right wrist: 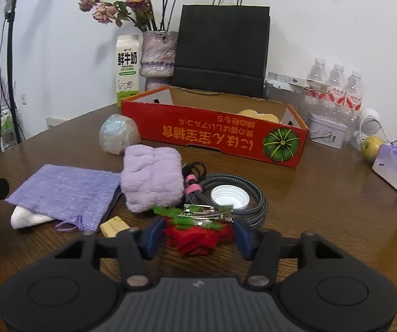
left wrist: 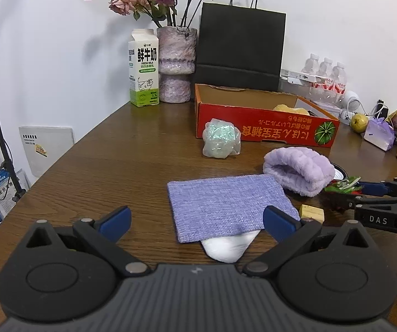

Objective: Organize objects
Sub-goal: 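Move both tools back toward the lilac cloth and red hair clip, then grasp the red flower hair clip with right tool while left tool grasps lilac cloth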

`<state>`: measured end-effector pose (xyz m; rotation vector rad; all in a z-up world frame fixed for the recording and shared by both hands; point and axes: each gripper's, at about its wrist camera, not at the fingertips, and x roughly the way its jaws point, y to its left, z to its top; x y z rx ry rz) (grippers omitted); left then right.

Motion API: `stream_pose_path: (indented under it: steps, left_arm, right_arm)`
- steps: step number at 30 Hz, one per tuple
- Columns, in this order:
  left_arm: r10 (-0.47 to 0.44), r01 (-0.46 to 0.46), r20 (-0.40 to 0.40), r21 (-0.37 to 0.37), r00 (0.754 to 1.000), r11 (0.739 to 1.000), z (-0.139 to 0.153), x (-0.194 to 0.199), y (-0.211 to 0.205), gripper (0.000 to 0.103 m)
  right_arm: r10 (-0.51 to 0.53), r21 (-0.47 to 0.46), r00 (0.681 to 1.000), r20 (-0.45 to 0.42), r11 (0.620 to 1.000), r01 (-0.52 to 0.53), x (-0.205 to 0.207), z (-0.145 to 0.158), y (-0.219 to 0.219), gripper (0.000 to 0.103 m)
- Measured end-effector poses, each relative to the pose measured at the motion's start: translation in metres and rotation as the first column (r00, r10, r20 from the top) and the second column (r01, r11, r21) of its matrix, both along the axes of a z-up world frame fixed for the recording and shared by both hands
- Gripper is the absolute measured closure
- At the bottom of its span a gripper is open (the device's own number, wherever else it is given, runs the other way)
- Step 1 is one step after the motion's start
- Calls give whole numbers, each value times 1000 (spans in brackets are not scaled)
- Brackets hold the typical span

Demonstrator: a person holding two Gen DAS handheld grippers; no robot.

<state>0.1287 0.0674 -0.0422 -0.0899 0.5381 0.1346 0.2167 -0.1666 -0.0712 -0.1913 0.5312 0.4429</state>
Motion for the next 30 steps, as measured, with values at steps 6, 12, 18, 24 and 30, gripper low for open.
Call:
stream_pose_path:
  steps: [6,12,18,24,30]
  left_arm:
    - [-7,7,-26,-3,1000,1000,-7,6,-2,0]
    - [-12,12,-55,3,998,1000,-8,17,-3,0]
    - [-54,57,-87,32,995,998,-7,38,-13,0]
    - [-89,99,-131,70,987,993,-11,63,-26,0]
    - [-93,105,-161,66,983,992,-20,83,-29,0]
  right_arm:
    - [12,2,998,66,1000,-12,-12,4,-1,60]
    - [-20,13,991,130,1000,18,-24,9,-6,60]
    - [-47,46,991,129,998,41,-22,11,-14,60]
    - [-58,66,991,122,997,50,-21,10,-17,59]
    - [-58,70,991,119,996,50,-21,9,-18,59]
